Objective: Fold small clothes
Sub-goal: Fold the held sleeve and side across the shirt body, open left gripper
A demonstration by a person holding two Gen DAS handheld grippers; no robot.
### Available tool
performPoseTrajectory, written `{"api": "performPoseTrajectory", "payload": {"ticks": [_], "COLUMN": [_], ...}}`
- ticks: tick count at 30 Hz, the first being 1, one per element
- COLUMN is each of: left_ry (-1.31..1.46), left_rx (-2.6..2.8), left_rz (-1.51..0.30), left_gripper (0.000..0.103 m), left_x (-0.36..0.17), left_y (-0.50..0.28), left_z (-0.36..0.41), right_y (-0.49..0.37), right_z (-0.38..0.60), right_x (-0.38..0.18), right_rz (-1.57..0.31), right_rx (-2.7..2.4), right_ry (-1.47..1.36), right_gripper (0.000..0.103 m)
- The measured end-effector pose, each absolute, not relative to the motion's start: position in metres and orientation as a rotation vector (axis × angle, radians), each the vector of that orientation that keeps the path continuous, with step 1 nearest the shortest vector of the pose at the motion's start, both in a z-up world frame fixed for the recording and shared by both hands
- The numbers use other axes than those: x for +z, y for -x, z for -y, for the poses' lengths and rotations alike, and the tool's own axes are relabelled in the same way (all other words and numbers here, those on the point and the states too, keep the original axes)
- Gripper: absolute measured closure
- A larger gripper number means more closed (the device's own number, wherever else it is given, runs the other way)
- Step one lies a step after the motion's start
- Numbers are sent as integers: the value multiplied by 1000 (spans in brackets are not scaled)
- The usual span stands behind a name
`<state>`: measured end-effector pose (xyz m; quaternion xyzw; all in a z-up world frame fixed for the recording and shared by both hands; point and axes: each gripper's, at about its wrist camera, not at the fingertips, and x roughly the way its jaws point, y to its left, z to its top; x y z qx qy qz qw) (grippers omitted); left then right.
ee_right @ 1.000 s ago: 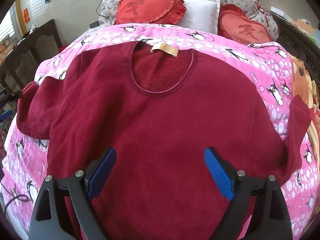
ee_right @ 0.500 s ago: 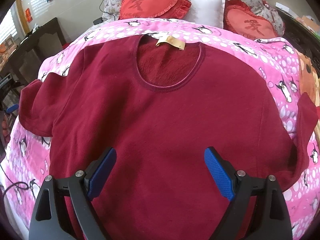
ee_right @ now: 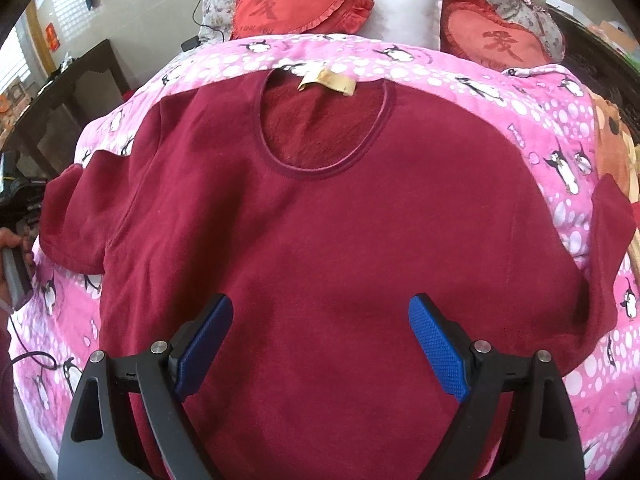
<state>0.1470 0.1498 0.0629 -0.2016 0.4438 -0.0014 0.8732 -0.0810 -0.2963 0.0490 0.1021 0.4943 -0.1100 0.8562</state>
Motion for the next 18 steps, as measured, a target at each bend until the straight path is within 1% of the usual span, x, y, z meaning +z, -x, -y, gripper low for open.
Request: {"api": "performPoseTrajectory", "payload": {"ticks": [5,7,9,12,18], "left_ry": [267,211,160,76,-25], "left_rx": [-203,-316,-426,-575,-756], "left_rz": [-748,-703,-680,-703,-910], "left_gripper": [95,95,95,95,93], "left_x": [146,170,182,173,83], "left_y": [-91,-68,-44,-11,34], "left_z": [-79,-40,1,72,176], "right_y": [91,95,100,109,136], "right_z": [312,321,331,345,382], "right_x": [56,59,64,74,85], "right_rz": [-1013,-1004,-985,-957,-917], "right_rx": [-259,-270,-287,-324,-405], "right_ry": [-247,-278,-307,-320,-374], "right_gripper": [35,35,35,35,35]}}
